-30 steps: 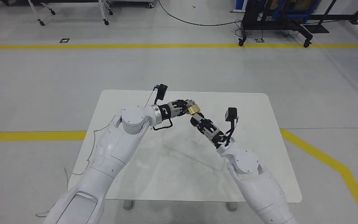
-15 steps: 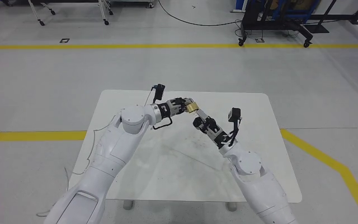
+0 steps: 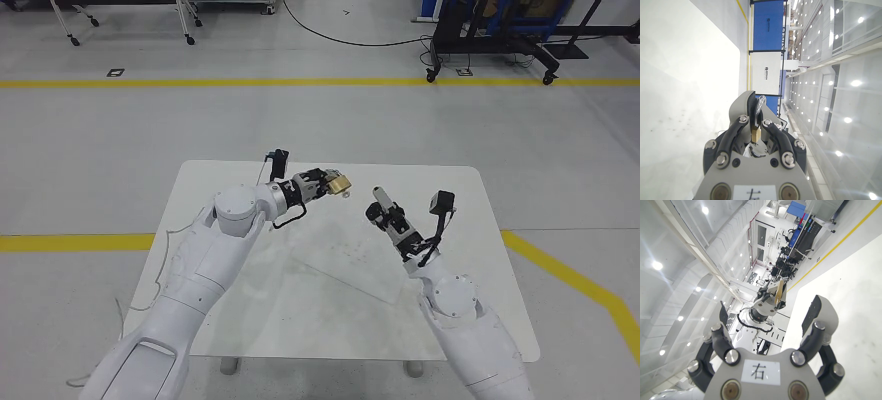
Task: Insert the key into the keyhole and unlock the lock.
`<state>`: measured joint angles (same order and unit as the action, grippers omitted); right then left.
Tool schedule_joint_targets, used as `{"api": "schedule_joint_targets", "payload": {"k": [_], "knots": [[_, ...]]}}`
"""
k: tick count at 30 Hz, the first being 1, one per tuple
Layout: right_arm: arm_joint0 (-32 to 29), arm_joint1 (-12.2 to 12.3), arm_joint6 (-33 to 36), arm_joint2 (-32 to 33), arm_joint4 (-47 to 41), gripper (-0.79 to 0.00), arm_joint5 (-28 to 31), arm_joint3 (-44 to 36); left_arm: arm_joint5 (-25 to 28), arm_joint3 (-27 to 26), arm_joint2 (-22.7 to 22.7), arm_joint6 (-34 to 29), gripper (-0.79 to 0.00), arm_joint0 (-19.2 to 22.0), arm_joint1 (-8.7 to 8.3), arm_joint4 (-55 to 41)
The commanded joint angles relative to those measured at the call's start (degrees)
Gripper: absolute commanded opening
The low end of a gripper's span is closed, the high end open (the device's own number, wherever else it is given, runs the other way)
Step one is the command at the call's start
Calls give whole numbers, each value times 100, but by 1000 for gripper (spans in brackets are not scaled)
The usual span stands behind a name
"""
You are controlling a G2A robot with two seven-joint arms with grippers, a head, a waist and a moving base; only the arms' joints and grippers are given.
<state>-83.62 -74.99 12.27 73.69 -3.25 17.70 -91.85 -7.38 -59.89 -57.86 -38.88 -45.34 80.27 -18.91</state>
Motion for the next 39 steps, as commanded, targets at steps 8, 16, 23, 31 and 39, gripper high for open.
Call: {"api": "schedule_joint_targets", "payload": {"k": [8, 16, 23, 31, 39], "knots": [[-49, -14, 147, -49, -371, 0, -131, -8, 174, -301, -85, 172, -785, -190, -23, 49], [-73, -28, 1377, 181, -2958, 0, -779, -29, 645, -679, -231, 386, -785, -491, -53, 63], [158, -65, 1589, 49, -3713, -228, -1330, 37, 837, -848, -261, 473, -785, -604, -60, 139], [406, -96, 1359, -202, -3571, -431, -1747, 188, 927, -918, -277, 410, -785, -655, -64, 171], [468, -114, 1332, -237, -3680, -459, -1729, 273, 922, -910, -252, 351, -785, -650, -57, 195]]}}
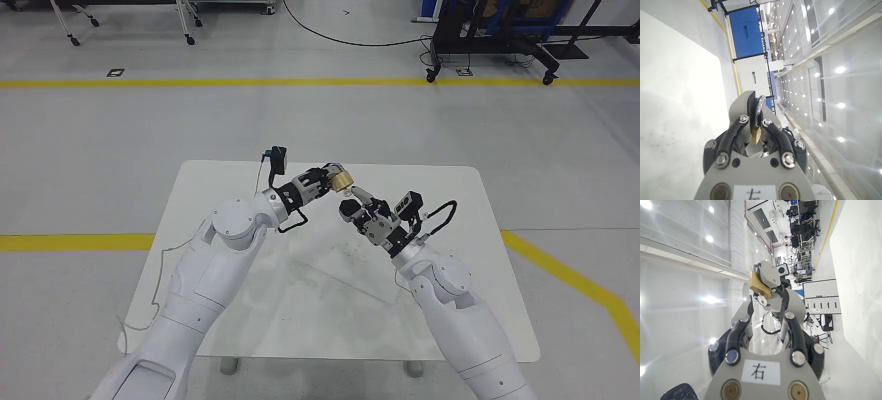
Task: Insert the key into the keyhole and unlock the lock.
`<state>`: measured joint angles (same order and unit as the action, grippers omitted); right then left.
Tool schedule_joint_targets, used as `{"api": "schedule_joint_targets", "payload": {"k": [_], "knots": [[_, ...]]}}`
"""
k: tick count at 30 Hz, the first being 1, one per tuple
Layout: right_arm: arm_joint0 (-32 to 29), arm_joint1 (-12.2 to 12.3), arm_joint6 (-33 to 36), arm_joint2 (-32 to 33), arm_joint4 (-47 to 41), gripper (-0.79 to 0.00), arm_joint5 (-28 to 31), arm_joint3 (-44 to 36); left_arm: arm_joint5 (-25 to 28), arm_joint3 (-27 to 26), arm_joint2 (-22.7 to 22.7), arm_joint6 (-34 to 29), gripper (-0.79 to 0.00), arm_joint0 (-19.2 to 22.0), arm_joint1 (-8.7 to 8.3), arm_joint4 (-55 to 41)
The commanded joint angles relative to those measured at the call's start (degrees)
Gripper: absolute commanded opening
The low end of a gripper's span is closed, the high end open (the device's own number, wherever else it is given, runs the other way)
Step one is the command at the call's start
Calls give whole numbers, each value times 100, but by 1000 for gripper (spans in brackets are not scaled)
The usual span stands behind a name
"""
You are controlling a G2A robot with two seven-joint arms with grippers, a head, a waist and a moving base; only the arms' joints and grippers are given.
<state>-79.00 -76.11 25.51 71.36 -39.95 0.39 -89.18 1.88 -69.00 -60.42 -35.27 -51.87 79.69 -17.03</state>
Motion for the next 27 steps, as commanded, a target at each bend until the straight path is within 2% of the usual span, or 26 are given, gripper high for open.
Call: {"api": "schedule_joint_targets", "payload": {"k": [1, 7, 11, 15, 19, 27], "knots": [[11, -2, 12, -6, -13, -459, 6, 14, -4, 5, 4, -11, -785, 8, 1, 20], [53, -8, 5, -11, -32, -520, 14, 50, 13, 4, 14, 12, -785, 14, 3, 95], [63, -11, 17, -9, -70, -686, 38, 76, 9, 5, 6, 10, -785, 16, 4, 100], [79, -17, -1, -14, -100, -708, 32, 102, 4, 7, 13, 2, -785, 21, 8, 113], [95, -22, -38, -24, -112, -785, 21, 101, 5, 10, -7, -4, -785, 21, 7, 104], [125, -41, -70, -30, -329, -785, -47, 115, 24, 26, 2, -94, -785, 39, 12, 95]]}}
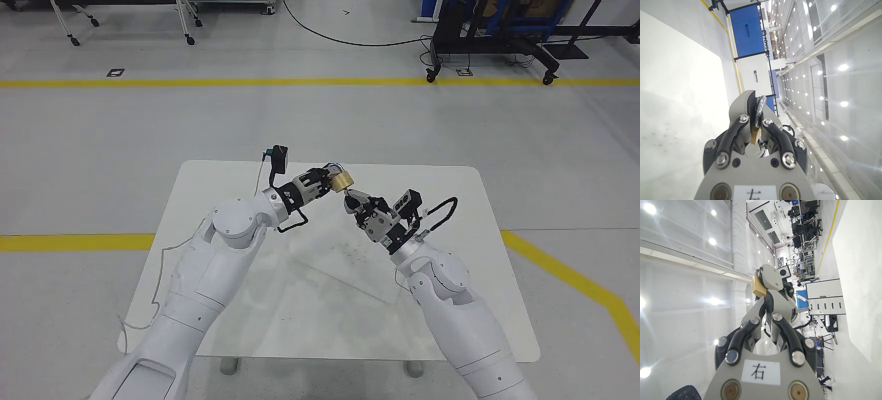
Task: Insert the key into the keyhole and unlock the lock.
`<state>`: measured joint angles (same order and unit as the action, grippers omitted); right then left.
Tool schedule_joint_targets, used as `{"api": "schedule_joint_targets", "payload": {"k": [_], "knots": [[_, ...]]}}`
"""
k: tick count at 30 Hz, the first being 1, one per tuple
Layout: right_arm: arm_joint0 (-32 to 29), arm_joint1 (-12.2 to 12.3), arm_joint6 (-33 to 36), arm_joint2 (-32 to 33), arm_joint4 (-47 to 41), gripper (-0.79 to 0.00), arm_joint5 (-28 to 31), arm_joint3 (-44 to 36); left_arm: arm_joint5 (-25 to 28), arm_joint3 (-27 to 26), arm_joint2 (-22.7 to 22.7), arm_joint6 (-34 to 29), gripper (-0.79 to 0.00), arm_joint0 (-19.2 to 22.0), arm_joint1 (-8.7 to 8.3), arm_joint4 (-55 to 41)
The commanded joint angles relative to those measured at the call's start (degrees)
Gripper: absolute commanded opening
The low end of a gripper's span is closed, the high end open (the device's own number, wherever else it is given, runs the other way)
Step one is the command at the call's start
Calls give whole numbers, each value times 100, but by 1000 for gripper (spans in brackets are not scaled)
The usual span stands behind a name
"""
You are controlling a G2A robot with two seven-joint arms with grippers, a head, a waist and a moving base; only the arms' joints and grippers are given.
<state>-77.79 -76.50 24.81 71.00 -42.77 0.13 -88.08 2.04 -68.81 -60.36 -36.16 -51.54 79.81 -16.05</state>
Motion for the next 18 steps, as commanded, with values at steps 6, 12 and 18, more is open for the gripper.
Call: {"api": "schedule_joint_targets", "payload": {"k": [6, 12, 18], "knots": [[2, -9, 206, 81, -562, -785, -265, 8, 66, 24, -36, -28, -785, 20, -1, -17], [-29, -5, 565, 227, -1292, -785, -627, 45, 124, 38, -69, -21, -785, 29, -3, -25], [-1, -1, 700, 301, -1644, -785, -873, 120, 177, 36, -67, -32, -785, 32, -2, 8]]}}
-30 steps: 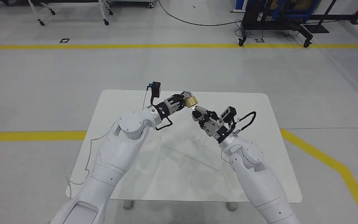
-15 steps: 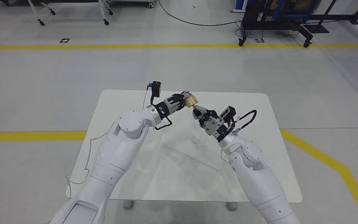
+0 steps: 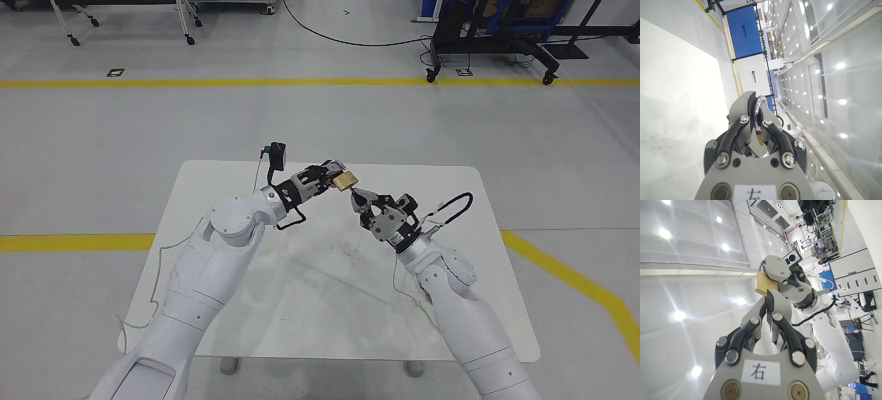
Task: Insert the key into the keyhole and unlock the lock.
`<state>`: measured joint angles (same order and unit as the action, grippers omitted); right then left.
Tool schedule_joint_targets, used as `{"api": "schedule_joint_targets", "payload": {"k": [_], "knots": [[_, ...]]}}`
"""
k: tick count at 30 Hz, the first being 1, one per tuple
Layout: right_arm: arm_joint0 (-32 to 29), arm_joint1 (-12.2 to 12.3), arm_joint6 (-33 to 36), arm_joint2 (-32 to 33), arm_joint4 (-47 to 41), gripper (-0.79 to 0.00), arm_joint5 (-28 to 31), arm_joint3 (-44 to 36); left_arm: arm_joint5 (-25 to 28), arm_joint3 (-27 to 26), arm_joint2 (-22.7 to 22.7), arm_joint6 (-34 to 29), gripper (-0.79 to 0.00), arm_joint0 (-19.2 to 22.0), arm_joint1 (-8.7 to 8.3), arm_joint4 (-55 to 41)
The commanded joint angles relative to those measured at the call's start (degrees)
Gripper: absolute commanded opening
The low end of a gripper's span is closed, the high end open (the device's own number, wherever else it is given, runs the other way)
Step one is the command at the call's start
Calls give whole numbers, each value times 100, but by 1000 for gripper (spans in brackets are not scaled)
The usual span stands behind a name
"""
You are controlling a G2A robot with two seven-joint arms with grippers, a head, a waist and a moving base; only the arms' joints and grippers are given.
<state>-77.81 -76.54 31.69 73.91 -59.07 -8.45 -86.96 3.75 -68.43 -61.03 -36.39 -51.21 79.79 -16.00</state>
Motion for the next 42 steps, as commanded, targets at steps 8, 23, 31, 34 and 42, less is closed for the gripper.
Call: {"api": "schedule_joint_targets", "payload": {"k": [8, 23, 31, 34, 42], "knots": [[-20, 26, 50, 35, 103, -440, -100, 41, 48, 3, -10, -22, -785, 2, 0, 25], [-666, 289, -106, 1201, 1705, 0, 806, -715, -529, 64, 381, -778, -785, 223, -40, 995], [-835, 316, -230, 1449, 1778, 0, 962, -935, -558, 127, 1309, -1539, -785, 564, -34, 2884], [-835, 316, -230, 1449, 1778, 0, 962, -935, -631, 239, 1639, -1674, -785, 691, -28, 3707], [-835, 316, -230, 1449, 1778, 0, 962, -935, -885, 370, 1713, -2055, -188, 807, 5, 3862]]}}
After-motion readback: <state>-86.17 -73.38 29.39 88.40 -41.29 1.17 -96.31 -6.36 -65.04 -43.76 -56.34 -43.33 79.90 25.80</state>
